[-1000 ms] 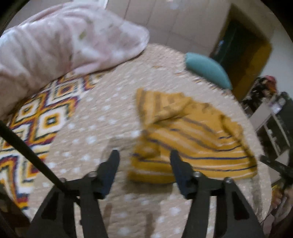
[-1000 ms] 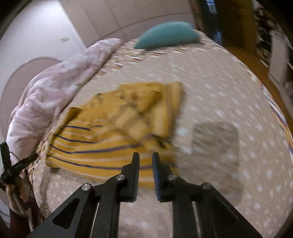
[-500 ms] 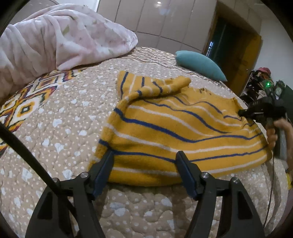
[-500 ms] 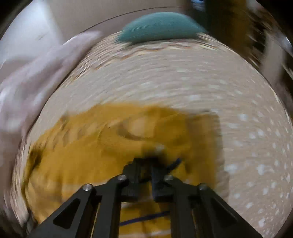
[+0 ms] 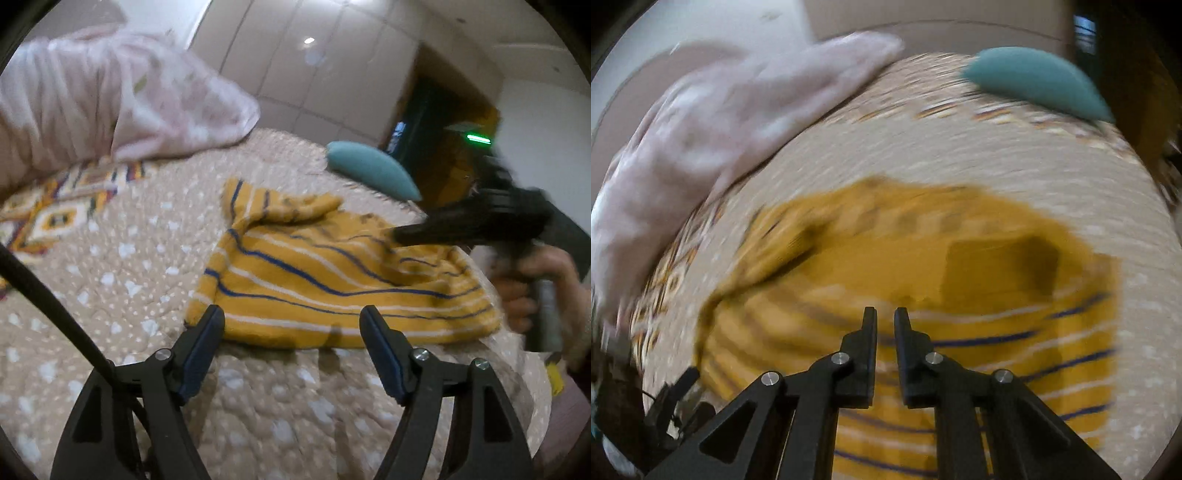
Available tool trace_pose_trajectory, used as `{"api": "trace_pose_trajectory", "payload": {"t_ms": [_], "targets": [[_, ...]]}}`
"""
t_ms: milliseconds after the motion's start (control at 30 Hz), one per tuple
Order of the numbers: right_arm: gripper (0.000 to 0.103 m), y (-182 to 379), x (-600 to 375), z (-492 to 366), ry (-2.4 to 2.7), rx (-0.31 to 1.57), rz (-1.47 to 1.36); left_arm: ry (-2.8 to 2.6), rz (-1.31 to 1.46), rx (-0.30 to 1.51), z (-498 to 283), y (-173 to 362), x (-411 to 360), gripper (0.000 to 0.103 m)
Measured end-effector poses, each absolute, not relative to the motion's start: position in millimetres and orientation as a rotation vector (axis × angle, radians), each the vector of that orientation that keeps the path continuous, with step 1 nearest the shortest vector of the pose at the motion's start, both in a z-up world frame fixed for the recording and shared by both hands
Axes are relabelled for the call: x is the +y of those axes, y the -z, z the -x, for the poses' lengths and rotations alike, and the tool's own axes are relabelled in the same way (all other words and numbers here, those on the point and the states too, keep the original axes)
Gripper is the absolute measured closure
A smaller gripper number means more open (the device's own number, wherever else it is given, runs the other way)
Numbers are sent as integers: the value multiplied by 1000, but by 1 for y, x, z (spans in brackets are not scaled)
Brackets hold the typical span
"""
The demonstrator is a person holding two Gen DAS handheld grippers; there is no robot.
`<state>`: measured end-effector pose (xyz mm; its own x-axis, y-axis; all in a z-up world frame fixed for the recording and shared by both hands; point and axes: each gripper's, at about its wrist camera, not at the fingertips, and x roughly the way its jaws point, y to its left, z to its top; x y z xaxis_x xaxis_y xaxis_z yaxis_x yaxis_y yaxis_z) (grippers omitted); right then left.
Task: Fold small clothes
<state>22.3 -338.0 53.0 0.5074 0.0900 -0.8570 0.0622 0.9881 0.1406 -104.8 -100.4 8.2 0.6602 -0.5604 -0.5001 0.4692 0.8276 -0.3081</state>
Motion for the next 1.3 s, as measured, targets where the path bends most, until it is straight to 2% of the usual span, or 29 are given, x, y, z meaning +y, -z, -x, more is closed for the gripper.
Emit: {"api": "trace_pose_trajectory", "payload": {"t_ms": [167,400,600,667,700,733,900,1133,1267,1300], "targets": [[93,-33,-268,-72,-80,1066,-50,556,77,510,124,-20,-95,24],[93,-1,-203,-157,-22,1144,145,533,137,549,110,-19,-75,24],[93,-3,-189,-172,10,1164,231,497,213,595,94,-15,-57,24],[79,-21,-197,-163,-3,1130,186,474,220,609,88,-13,-54,24],[64,-30,-203,-157,-8,1115,153,467,220,615,87,-11,-54,24],[57,-41,-213,-146,-23,1094,106,460,219,623,86,-10,-54,23],[57,-55,-275,-101,4,1091,-5,435,199,667,81,2,-60,23],[56,-40,-451,-37,388,1066,-260,429,151,677,84,6,-74,23],[56,-30,-542,2,549,978,-577,428,117,690,83,10,-86,23],[47,-30,-555,11,593,953,-641,425,106,695,83,11,-89,23]]}}
